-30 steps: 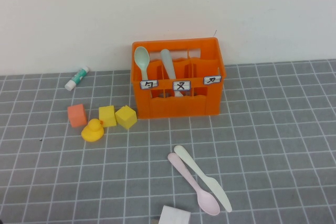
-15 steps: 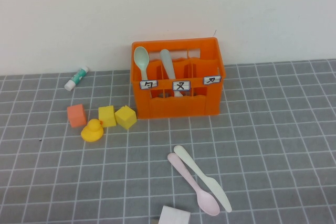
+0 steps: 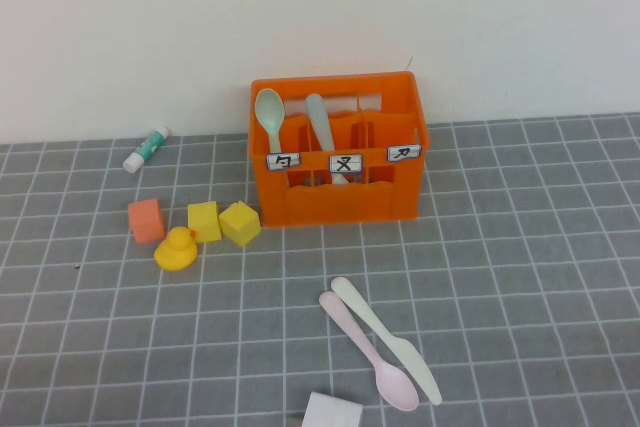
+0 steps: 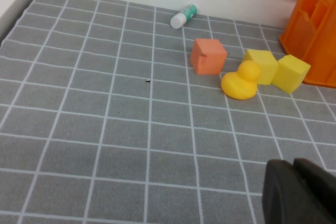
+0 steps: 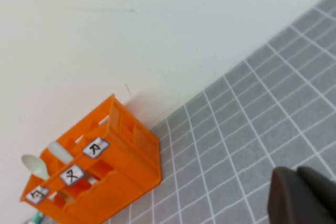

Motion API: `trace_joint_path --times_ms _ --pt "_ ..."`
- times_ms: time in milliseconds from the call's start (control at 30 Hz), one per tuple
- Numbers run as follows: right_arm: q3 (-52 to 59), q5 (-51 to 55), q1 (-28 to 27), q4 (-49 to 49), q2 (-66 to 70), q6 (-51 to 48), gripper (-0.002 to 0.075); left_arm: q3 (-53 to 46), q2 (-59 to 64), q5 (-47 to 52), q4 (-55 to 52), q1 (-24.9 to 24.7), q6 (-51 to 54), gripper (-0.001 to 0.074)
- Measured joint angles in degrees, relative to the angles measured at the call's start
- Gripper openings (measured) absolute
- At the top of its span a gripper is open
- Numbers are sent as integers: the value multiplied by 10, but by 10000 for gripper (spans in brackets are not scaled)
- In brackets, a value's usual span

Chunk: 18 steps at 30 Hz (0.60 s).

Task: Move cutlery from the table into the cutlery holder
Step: Pick up the spoon

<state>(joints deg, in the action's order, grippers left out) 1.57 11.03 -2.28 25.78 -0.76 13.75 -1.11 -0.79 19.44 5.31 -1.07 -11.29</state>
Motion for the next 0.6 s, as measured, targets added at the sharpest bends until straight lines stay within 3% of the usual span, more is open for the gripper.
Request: trace_joint_path --times_ms 200,600 --pt "-12 61 19 16 0 -78 -3 0 0 1 0 0 2 -1" --pt "-211 264 38 95 49 -460 -3 0 0 1 0 0 2 -1"
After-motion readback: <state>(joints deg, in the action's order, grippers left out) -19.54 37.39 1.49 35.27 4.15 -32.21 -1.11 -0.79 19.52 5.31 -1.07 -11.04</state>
